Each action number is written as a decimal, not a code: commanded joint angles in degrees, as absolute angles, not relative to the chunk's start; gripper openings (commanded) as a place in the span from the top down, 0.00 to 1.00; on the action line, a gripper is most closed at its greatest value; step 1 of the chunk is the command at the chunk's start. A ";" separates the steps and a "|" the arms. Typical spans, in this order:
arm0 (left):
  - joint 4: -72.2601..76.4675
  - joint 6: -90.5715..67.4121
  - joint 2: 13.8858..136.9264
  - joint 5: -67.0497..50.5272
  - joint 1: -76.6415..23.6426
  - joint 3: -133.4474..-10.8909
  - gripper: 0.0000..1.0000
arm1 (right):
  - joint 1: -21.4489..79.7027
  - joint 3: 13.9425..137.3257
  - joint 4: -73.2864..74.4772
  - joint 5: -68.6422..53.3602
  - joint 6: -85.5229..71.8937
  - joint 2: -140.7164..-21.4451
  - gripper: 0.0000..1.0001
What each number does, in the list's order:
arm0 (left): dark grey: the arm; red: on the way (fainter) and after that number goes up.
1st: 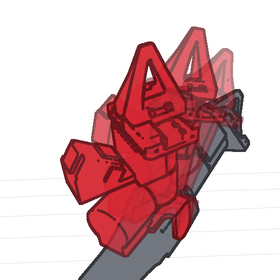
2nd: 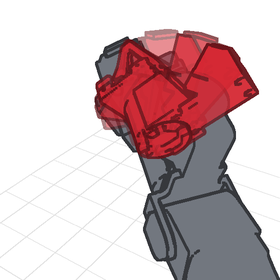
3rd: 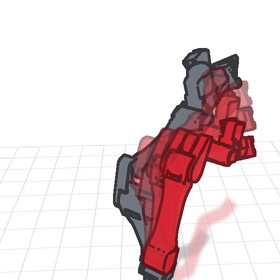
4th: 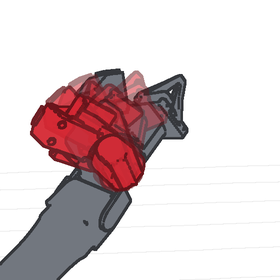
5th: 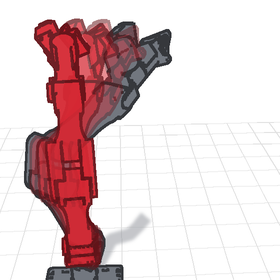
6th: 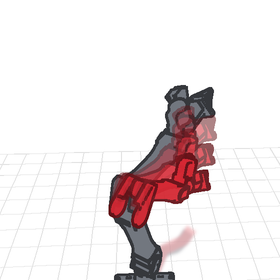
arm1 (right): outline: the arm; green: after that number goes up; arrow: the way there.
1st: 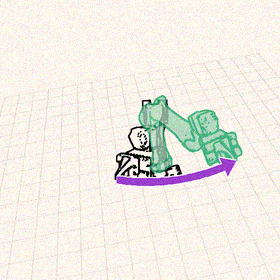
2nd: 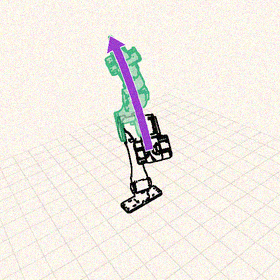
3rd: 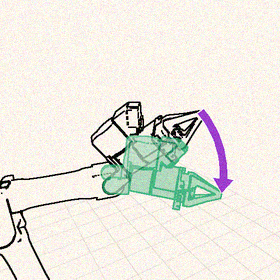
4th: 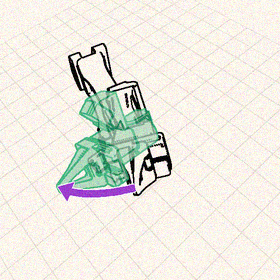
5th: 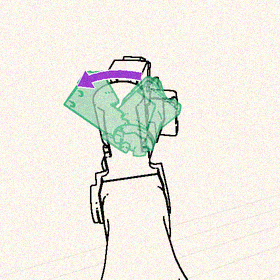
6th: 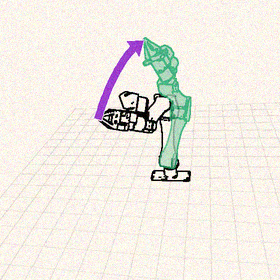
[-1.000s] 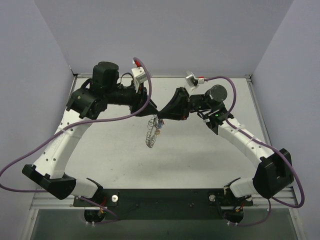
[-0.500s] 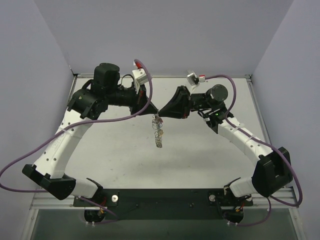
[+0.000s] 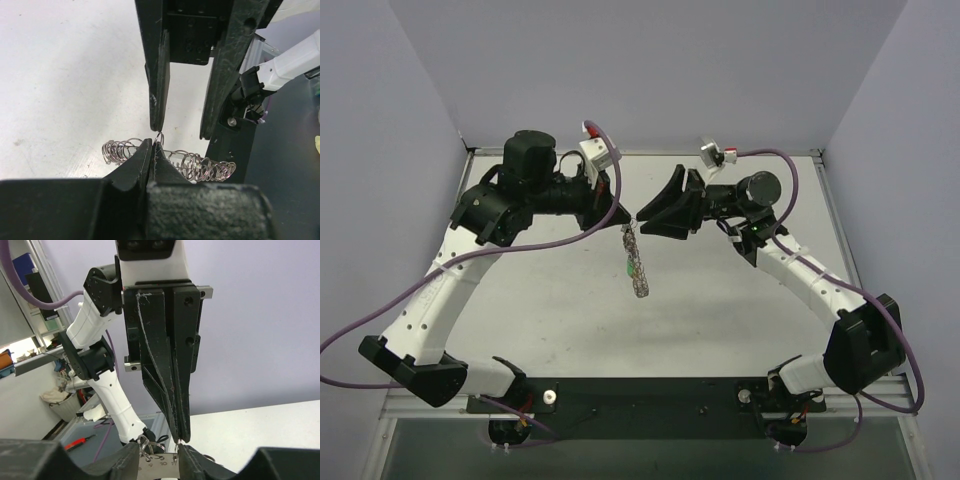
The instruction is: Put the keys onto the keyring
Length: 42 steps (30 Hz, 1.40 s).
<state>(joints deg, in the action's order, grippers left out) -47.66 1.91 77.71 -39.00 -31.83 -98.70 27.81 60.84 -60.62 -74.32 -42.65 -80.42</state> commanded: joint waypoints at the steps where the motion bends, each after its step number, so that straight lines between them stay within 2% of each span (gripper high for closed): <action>1: -45.87 2.02 76.11 -35.60 -32.25 -99.32 1.00 | 26.89 60.82 -71.54 -73.92 -44.21 -79.72 0.61; 9: -49.83 4.39 77.34 -32.26 -34.10 -102.03 1.00 | 26.98 61.79 -66.46 -72.34 -41.32 -80.16 0.57; 18: -50.54 4.75 77.78 -31.20 -34.98 -103.36 1.00 | 29.97 64.69 -35.89 -67.33 -18.83 -76.82 0.56; 22: -50.45 4.75 78.05 -31.29 -35.24 -103.54 1.00 | 30.32 65.13 -34.98 -67.32 -18.63 -77.08 0.58; 25: -50.45 4.75 78.05 -31.46 -35.42 -103.54 1.00 | 30.41 65.48 -35.07 -67.85 -19.24 -77.60 0.69; 26: -50.36 4.66 78.13 -31.55 -35.51 -103.54 1.00 | 30.50 65.57 -35.42 -67.94 -19.60 -77.78 0.76; 29: -50.36 4.66 78.13 -31.73 -35.68 -103.45 1.00 | 30.59 65.65 -36.38 -68.03 -20.47 -78.13 0.85; 36: -50.36 4.66 78.05 -31.90 -35.95 -103.10 1.00 | 30.59 64.87 -40.51 -68.55 -22.94 -78.13 0.86; 39: -50.36 4.83 78.13 -31.73 -35.95 -103.10 1.00 | 30.59 64.51 -42.62 -69.25 -24.25 -78.22 1.00; 42: -50.36 4.83 78.13 -31.29 -35.95 -102.92 1.00 | 30.59 64.07 -44.47 -69.87 -25.05 -78.14 1.00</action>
